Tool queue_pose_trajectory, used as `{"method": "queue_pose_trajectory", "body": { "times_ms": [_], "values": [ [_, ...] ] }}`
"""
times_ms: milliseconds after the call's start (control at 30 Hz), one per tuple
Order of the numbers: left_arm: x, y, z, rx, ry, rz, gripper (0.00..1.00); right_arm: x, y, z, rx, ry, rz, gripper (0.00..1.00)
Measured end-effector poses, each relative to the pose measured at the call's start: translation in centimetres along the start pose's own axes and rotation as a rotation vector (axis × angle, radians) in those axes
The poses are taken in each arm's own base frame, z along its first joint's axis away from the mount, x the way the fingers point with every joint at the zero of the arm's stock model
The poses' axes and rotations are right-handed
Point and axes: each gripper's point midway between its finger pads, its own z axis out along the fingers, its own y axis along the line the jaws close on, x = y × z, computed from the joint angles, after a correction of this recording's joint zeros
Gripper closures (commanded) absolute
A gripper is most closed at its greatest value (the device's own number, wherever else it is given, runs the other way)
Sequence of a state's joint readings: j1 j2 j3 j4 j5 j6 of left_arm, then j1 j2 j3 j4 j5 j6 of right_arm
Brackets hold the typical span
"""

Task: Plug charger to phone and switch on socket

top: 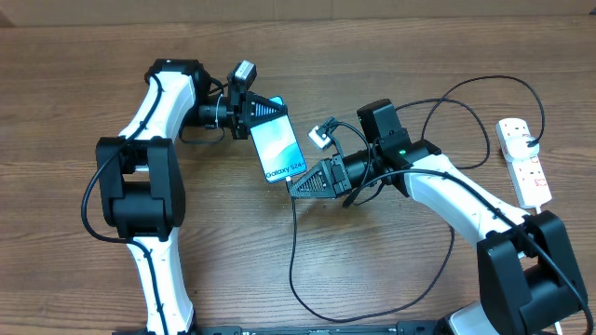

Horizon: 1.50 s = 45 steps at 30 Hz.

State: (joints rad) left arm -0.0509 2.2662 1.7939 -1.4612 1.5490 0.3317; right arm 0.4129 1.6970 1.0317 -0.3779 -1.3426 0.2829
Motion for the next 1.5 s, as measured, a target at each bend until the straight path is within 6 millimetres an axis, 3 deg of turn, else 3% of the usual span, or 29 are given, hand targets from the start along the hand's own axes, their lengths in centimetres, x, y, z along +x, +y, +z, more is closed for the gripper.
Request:
{"method": "queue_pose_trajectory", "body": {
  "times_ms": [667,1333,1367,1433,1500],
  "values": [
    [-0.1,0.0,0.0,0.0,0.0,0.011,0.96,-0.5,-0.3,-0.7,0.01,-0.024,0.115,0.96],
    [-0.5,-0.2,-0.8,0.013,-0.023,0.015,0.96,-2.5,-0.4,-0.8,0.032,-0.086,0.177,0.96],
    [-0.5,-0.2,-0.8,0.013,-0.025,0.015,0.96,-2.7,-0.3,-0.8,0.031,-0.089,0.173,0.76],
    [-0.5,-0.2,-0.9,0.012,-0.027,0.013,0.96,-3.0,-0.4,-0.8,0.037,-0.099,0.165,0.27],
    [-0.3,0.0,-0.5,0.004,-0.014,0.004,0.96,-3.6,-0.5,-1.0,0.051,-0.124,0.139,0.14]
  ]
}}
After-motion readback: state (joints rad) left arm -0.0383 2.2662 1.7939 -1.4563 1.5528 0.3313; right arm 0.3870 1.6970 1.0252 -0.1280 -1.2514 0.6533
